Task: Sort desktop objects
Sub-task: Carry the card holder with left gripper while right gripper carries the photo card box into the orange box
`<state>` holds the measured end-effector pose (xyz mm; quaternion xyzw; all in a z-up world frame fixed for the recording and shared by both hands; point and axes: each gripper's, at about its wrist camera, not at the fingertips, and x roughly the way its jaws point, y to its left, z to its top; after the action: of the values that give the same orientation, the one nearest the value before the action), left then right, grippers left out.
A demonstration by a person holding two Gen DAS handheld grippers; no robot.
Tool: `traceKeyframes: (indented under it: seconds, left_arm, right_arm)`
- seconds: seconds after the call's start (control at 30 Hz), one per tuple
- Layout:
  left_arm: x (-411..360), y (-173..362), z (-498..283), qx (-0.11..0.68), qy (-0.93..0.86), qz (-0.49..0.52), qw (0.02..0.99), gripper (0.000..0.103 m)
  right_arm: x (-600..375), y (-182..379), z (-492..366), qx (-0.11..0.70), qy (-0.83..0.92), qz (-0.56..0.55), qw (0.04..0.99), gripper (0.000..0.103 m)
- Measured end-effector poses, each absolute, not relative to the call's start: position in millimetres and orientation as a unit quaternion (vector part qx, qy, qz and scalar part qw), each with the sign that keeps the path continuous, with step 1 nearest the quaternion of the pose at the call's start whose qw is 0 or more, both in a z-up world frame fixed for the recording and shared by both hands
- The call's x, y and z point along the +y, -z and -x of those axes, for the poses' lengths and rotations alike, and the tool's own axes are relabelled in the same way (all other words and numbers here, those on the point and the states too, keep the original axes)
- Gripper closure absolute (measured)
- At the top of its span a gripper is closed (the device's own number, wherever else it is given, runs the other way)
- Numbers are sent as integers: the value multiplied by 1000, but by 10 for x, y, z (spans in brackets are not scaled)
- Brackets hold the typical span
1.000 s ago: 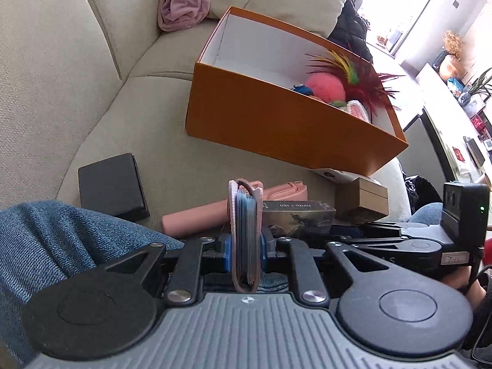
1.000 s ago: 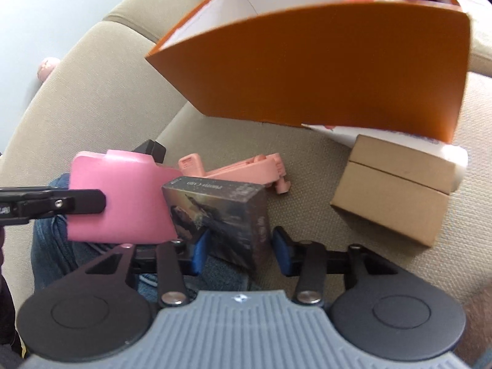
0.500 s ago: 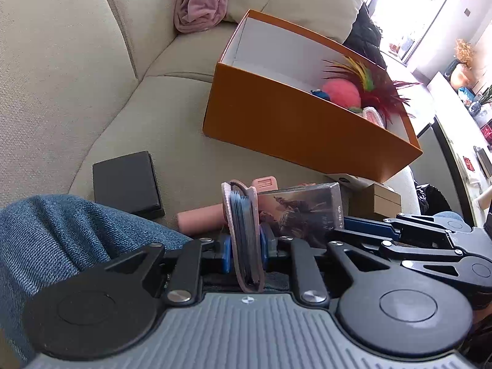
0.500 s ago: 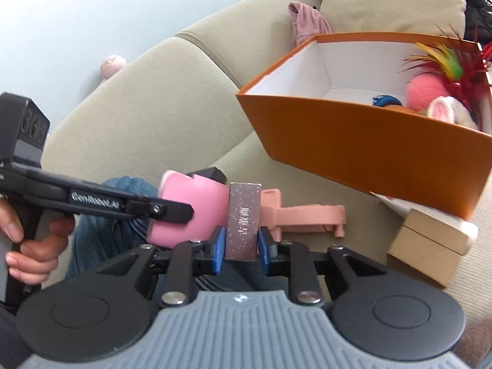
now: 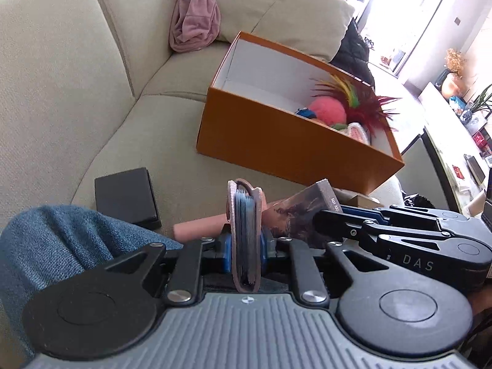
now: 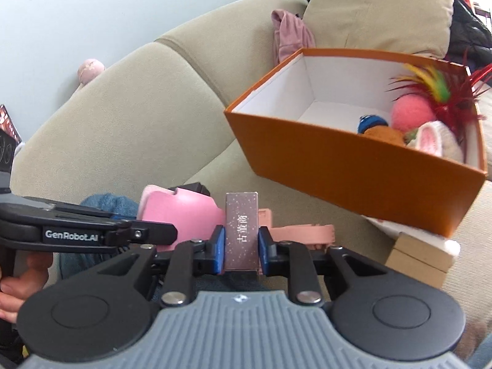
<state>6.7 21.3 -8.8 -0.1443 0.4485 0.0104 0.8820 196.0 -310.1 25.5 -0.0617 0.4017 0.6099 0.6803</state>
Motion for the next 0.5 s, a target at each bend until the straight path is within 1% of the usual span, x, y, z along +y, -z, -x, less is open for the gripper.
traceKeyframes:
  seconds: [0.27,0.5]
  left_arm:
    - [215,-482,-321,396,32,135,908,85]
    - [192,-877,-954,360,74,106,924,85]
  right_arm:
    - [-3161,-914,-2149,356,-605,38,712,79]
    - [-3001,-1367,-2666,311,-545,12,779,79]
